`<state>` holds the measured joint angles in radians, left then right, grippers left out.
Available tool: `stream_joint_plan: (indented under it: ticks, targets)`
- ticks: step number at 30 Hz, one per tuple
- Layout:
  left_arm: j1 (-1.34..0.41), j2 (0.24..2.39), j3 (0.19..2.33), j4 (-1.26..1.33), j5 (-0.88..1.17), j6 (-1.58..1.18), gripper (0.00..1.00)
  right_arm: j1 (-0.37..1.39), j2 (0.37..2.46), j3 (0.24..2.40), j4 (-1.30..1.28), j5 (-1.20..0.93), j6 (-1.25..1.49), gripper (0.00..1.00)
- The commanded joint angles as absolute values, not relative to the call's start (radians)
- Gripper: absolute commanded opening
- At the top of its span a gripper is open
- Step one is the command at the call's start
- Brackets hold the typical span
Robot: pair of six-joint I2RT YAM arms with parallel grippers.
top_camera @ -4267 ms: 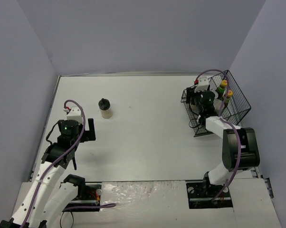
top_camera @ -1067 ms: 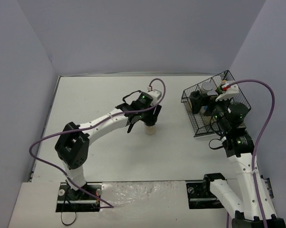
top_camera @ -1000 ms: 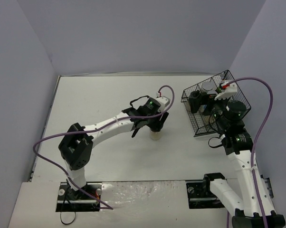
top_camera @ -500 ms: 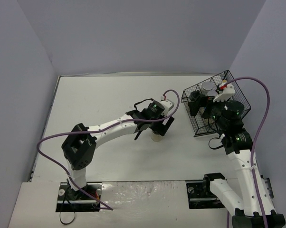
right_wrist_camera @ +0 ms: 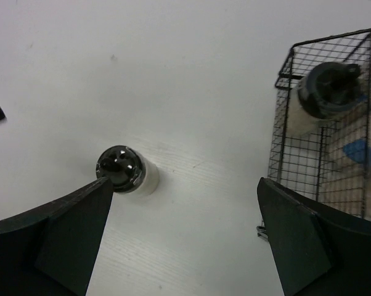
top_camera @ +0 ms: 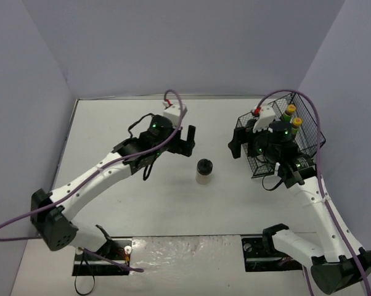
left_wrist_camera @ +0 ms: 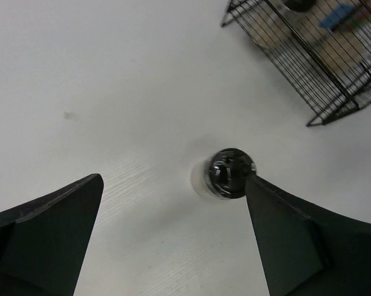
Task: Organize the condiment bottles
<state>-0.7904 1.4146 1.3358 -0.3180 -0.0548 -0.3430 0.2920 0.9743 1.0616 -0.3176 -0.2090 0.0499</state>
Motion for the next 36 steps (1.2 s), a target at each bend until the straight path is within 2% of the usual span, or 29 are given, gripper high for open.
stream_joint_plan:
  ticks: [1,11,20,27,36]
  targets:
    - [-0.65,1.253,1.219,-0.36,-0.106,-0.393,0.97,0.411,1.075,1.104,-0.328,-0.148,0.024,1.0]
    - [-0.291,0.932,0.955,-0.491,-0.135,-0.3,0.97,0.635,1.317,1.124,-0.3,-0.081,0.045,1.0]
    - [-0.272,0.87,0.805,-0.439,-0.203,-0.243,0.97,0.685,1.473,1.163,-0.28,-0.044,0.072,1.0]
    - [-0.272,0.879,0.774,-0.395,-0.212,-0.229,0.97,0.689,1.519,1.16,-0.28,-0.003,0.114,0.99]
    - [-0.272,0.878,0.772,-0.388,-0.23,-0.218,0.97,0.699,1.547,1.16,-0.28,0.014,0.136,0.9]
